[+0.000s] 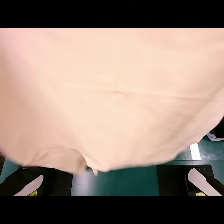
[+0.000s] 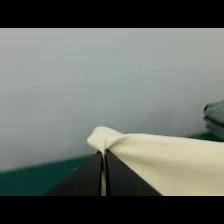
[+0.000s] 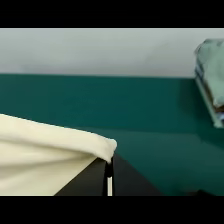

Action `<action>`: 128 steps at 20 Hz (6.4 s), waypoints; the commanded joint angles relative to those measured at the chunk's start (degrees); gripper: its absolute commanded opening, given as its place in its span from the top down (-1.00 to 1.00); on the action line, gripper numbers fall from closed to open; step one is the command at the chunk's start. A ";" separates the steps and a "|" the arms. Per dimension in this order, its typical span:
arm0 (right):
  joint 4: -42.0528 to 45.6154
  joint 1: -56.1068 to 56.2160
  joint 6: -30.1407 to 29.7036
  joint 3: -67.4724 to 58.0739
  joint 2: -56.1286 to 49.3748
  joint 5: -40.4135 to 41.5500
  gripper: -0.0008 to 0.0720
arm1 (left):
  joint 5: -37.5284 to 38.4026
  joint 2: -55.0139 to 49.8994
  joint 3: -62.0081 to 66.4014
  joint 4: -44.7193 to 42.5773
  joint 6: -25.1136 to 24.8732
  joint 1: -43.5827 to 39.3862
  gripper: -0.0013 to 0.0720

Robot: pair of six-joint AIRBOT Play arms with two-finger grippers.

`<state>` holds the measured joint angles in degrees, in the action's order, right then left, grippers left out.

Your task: Fold the shirts.

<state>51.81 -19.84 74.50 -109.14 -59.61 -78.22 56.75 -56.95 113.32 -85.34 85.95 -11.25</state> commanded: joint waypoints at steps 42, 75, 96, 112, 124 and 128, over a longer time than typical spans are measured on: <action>3.17 15.19 -7.43 48.28 -3.74 1.84 0.03 | 13.86 2.25 -78.47 15.06 4.02 16.35 -0.04; 13.46 -8.72 -7.87 84.15 1.60 -0.87 -0.05 | 5.20 2.25 -73.26 27.34 -2.45 16.33 0.90; 2.91 7.21 -6.19 23.61 15.30 14.43 0.94 | 3.06 15.17 -20.09 26.95 -2.40 16.35 0.90; 3.72 -4.90 -2.32 -9.03 4.83 -2.54 0.94 | -1.22 14.01 -5.44 25.83 -0.22 16.35 0.90; 15.74 15.08 -0.92 15.47 -28.00 -2.29 0.94 | 8.02 -21.53 -29.57 25.86 -0.92 16.33 0.90; 15.63 15.08 3.80 9.97 -37.86 6.49 0.94 | -8.39 -30.69 -29.53 32.00 -3.32 16.33 0.90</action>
<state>66.89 -5.65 75.16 -96.62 -90.59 -77.23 58.72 -81.21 84.40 -57.89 84.12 5.04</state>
